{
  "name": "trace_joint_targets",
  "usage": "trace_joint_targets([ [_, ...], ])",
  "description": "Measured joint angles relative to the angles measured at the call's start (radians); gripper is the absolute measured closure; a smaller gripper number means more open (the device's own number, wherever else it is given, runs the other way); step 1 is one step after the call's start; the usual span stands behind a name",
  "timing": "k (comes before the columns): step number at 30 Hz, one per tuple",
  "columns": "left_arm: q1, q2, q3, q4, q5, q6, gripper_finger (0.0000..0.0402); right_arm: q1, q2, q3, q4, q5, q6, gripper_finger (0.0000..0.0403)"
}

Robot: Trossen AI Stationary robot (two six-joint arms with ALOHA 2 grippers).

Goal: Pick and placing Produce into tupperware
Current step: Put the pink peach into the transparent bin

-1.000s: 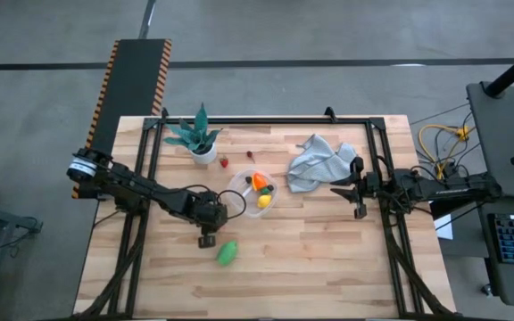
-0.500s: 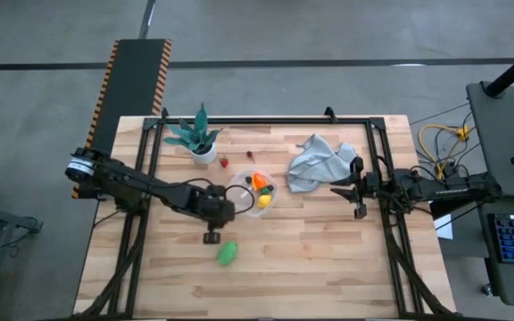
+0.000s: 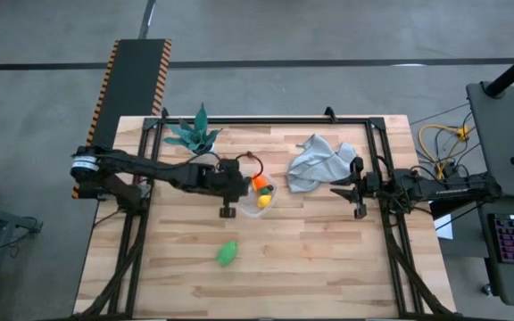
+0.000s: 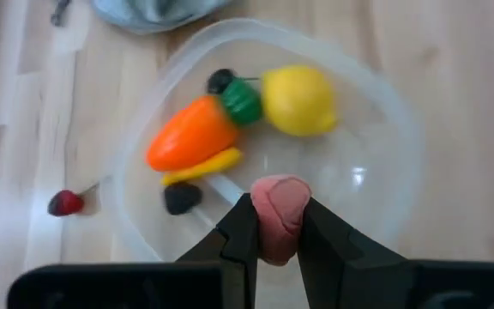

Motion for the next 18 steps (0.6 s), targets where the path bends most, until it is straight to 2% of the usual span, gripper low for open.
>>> trace_joint_targets([
  [7, 0.061, 0.096, -0.002, 0.015, 0.003, 0.017, 0.0364, 0.000, 0.000, 0.000, 0.000, 0.000, -0.001, 0.0326],
  [14, 0.068, 0.172, 0.011, 0.015, 0.005, 0.037, 0.0362, 0.000, 0.000, 0.000, -0.001, 0.000, -0.016, 0.0328],
  [18, 0.068, 0.183, 0.015, 0.014, 0.009, 0.036, 0.0336, 0.000, 0.000, 0.000, -0.001, 0.000, -0.016, 0.0323],
])
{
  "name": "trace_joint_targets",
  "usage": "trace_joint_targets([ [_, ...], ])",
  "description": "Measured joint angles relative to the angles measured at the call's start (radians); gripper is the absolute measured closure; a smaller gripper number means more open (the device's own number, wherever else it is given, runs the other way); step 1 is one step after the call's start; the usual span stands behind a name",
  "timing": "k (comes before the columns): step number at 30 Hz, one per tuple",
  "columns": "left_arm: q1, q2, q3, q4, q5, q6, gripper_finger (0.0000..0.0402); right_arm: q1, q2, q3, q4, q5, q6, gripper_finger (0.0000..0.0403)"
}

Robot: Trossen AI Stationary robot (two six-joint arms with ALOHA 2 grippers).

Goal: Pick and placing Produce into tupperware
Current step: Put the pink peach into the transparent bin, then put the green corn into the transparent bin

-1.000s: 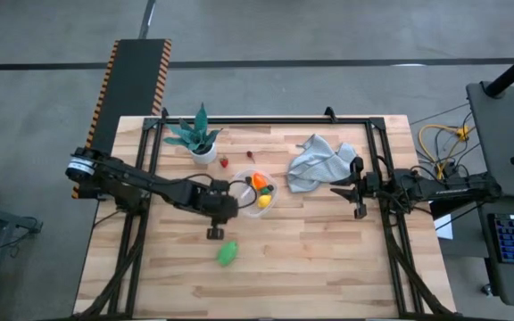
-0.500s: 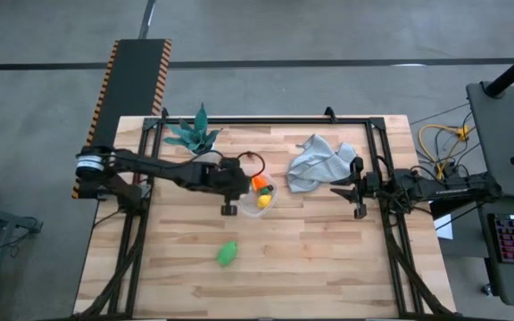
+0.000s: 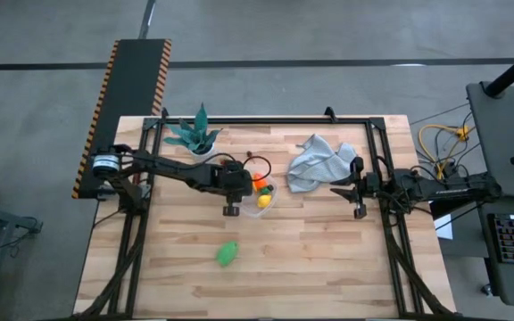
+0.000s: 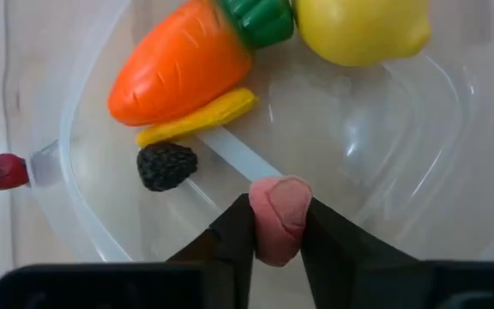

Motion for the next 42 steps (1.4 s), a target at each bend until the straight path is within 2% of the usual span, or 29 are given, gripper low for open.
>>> trace_joint_targets([
  [9, 0.000, -0.016, 0.002, 0.000, 0.015, -0.001, 0.0246, 0.000, 0.000, 0.000, 0.000, 0.000, -0.001, 0.0317],
  [14, -0.002, -0.037, 0.031, -0.049, 0.017, -0.120, 0.0230, 0.000, 0.000, 0.000, 0.001, 0.000, 0.000, 0.0325],
  [21, -0.041, -0.103, 0.181, -0.400, 0.095, -0.427, 0.0229, 0.000, -0.001, 0.000, 0.008, 0.000, -0.037, 0.0330],
  [24, -0.106, -0.109, 0.269, -0.590, 0.152, -0.561, 0.0229, 0.000, -0.001, 0.008, 0.008, 0.000, -0.094, 0.0326],
  [28, -0.198, -0.090, 0.371, -0.698, 0.170, -0.759, 0.0229, 0.000, -0.001, 0.032, 0.007, 0.000, -0.109, 0.0318],
  [31, -0.251, -0.088, 0.418, -0.662, 0.234, -0.875, 0.0228, 0.000, 0.000, 0.050, -0.001, 0.000, -0.142, 0.0311],
  [36, -0.288, -0.088, 0.408, -0.508, 0.380, -1.099, 0.0218, 0.000, 0.002, 0.058, -0.006, 0.000, -0.164, 0.0298],
  [39, -0.286, -0.077, 0.389, -0.460, 0.452, -1.271, 0.0187, 0.000, 0.003, 0.058, -0.048, 0.000, -0.174, 0.0291],
  [42, -0.292, -0.051, 0.386, -0.442, 0.526, -1.377, 0.0151, 0.000, 0.004, 0.058, -0.108, 0.000, -0.184, 0.0283],
])
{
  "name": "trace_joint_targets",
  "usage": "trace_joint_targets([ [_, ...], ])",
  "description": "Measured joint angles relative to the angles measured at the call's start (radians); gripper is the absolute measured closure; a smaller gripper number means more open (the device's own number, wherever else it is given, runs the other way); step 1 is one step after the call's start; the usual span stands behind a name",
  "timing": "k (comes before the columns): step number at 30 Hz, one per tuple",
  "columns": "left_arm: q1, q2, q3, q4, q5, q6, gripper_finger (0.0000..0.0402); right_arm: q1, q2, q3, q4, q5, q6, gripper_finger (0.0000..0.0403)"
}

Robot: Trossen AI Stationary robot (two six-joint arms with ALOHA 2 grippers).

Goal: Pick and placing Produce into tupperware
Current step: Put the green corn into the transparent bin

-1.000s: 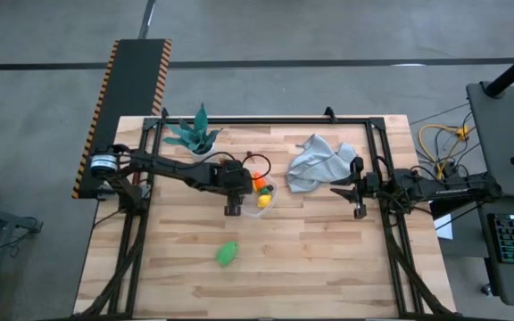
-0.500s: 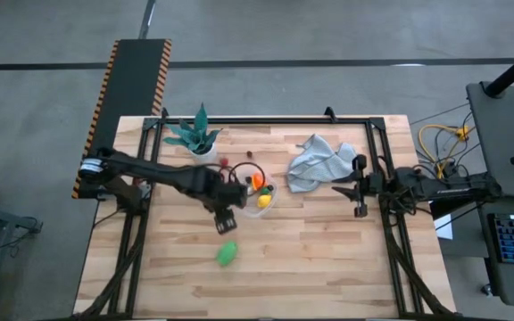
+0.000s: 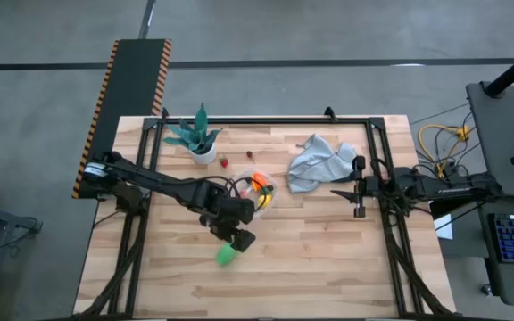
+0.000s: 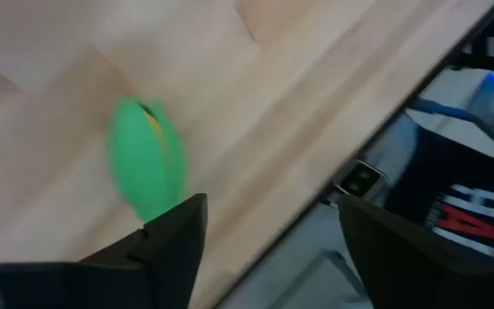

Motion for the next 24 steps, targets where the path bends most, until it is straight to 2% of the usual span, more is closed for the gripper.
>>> trace_joint_targets([
  [6, -0.046, 0.058, 0.028, -0.001, 0.028, -0.163, 0.0148, 0.000, 0.003, 0.000, -0.023, -0.001, 0.006, 0.0271],
  [11, -0.107, 0.136, 0.131, -0.028, 0.040, -0.256, 0.0165, 0.000, 0.004, 0.000, -0.021, -0.001, 0.013, 0.0269],
  [13, -0.127, 0.183, 0.202, -0.095, 0.035, -0.265, 0.0174, 0.000, 0.004, 0.000, -0.022, -0.002, 0.022, 0.0271],
  [19, -0.152, 0.340, 0.411, -0.471, -0.016, -0.239, 0.0193, 0.000, 0.004, 0.000, -0.021, -0.002, 0.028, 0.0271],
  [21, -0.152, 0.371, 0.445, -0.500, -0.029, -0.248, 0.0194, 0.000, 0.004, 0.000, -0.021, -0.004, 0.028, 0.0269],
  [24, -0.152, 0.398, 0.466, -0.497, -0.116, -0.248, 0.0194, 0.000, 0.004, 0.000, -0.021, -0.005, 0.028, 0.0269],
])
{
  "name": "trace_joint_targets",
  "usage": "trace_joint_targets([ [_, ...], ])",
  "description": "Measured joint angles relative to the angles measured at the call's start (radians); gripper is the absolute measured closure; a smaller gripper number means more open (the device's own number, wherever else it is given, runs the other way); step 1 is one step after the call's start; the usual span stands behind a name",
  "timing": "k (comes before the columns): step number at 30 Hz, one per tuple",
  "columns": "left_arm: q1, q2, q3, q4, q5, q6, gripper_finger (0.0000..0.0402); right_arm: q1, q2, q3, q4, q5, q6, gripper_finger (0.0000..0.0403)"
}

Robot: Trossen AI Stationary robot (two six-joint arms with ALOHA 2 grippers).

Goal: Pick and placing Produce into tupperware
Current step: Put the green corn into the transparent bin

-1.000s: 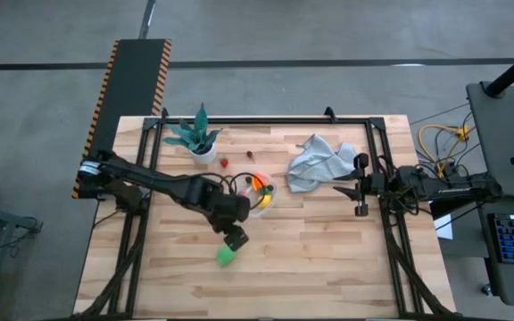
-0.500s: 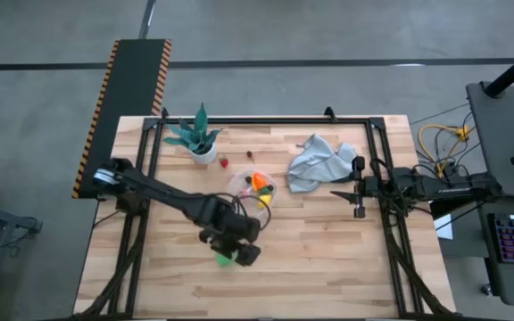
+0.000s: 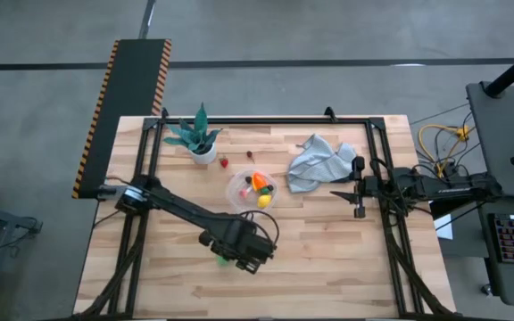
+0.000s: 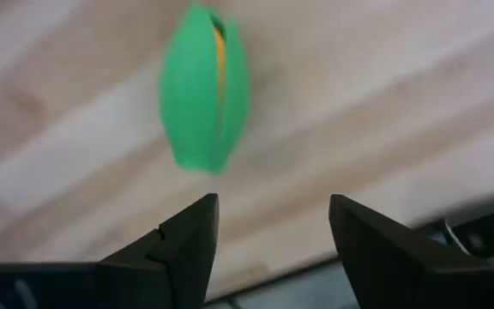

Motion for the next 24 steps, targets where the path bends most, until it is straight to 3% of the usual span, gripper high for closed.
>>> trace_joint_targets([
  [8, 0.001, 0.005, -0.023, -0.028, -0.065, 0.038, 0.0194, 0.000, 0.000, 0.000, 0.000, 0.000, 0.000, 0.0275],
  [16, 0.009, 0.004, -0.023, -0.012, -0.114, 0.174, 0.0192, 0.000, 0.005, 0.000, -0.007, 0.000, 0.001, 0.0269],
  [24, 0.029, 0.003, -0.059, -0.002, -0.103, 0.211, 0.0137, 0.000, 0.005, 0.000, -0.007, 0.000, 0.008, 0.0275],
])
